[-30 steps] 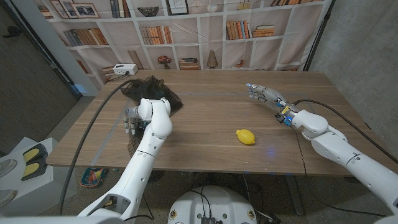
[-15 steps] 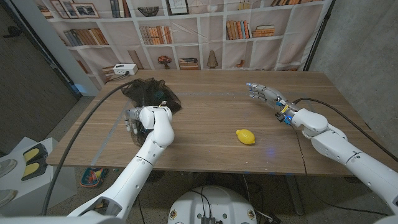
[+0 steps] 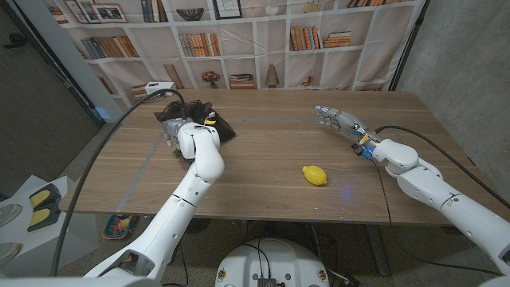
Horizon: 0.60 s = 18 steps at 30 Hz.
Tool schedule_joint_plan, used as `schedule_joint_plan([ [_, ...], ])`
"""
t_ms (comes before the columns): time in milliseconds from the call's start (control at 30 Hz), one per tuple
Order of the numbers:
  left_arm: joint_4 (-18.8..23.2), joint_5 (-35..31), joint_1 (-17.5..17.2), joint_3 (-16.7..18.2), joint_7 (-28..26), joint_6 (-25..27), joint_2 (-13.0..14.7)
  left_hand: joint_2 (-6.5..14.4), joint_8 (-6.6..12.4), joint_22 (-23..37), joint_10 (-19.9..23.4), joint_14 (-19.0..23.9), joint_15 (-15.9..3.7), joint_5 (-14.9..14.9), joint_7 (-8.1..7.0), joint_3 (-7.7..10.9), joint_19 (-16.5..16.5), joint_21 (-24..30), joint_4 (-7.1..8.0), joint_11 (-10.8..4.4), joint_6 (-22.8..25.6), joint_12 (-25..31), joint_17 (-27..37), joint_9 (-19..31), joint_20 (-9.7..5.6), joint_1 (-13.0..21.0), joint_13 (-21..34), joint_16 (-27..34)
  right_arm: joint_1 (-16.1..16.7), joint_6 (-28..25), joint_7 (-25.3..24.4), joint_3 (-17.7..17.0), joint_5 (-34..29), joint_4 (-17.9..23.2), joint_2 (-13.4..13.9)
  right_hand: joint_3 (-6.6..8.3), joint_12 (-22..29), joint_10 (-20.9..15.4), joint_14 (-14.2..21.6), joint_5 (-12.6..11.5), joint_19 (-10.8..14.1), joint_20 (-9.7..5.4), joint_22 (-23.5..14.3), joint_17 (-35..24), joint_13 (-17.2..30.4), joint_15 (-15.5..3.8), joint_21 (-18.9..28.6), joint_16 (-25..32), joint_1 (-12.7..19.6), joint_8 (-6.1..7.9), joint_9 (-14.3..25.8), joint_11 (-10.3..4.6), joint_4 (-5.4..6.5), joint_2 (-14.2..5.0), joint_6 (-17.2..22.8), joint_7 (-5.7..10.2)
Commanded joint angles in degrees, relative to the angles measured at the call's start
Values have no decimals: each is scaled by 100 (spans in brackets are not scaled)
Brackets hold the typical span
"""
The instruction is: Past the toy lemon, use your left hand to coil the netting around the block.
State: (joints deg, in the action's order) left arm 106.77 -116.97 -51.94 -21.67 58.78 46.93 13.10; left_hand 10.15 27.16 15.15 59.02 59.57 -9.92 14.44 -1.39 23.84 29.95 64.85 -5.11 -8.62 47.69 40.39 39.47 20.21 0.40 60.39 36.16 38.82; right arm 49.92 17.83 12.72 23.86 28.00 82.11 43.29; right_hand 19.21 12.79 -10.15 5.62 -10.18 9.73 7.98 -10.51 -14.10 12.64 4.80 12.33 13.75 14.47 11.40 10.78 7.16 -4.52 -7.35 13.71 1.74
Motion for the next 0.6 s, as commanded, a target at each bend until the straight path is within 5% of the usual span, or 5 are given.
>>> schedule_joint_plan([
  [33,742,191,73,90,-515,-205,-210,-58,56,-17,-272,-42,-285,89,307,16,-38,66,47,-241,331,101,98,120,-16,36,151,-13,-104,49,21,41,13,-159,-109,1,-21,-29,25,-12,-1,-26,-12,-21,28,-2,-11,16,17,-12,32,-9,-24,-37,-9,33],
  [600,766,491,463,614,-690,-97,-524,-121,164,-115,-287,-28,-280,260,348,71,-95,212,92,-211,374,287,379,390,-10,35,591,-31,-314,51,116,141,-23,-374,-236,-1,-21,-33,28,-12,1,-32,-12,-21,28,-1,-11,16,16,-12,32,-3,-25,-42,-12,37],
])
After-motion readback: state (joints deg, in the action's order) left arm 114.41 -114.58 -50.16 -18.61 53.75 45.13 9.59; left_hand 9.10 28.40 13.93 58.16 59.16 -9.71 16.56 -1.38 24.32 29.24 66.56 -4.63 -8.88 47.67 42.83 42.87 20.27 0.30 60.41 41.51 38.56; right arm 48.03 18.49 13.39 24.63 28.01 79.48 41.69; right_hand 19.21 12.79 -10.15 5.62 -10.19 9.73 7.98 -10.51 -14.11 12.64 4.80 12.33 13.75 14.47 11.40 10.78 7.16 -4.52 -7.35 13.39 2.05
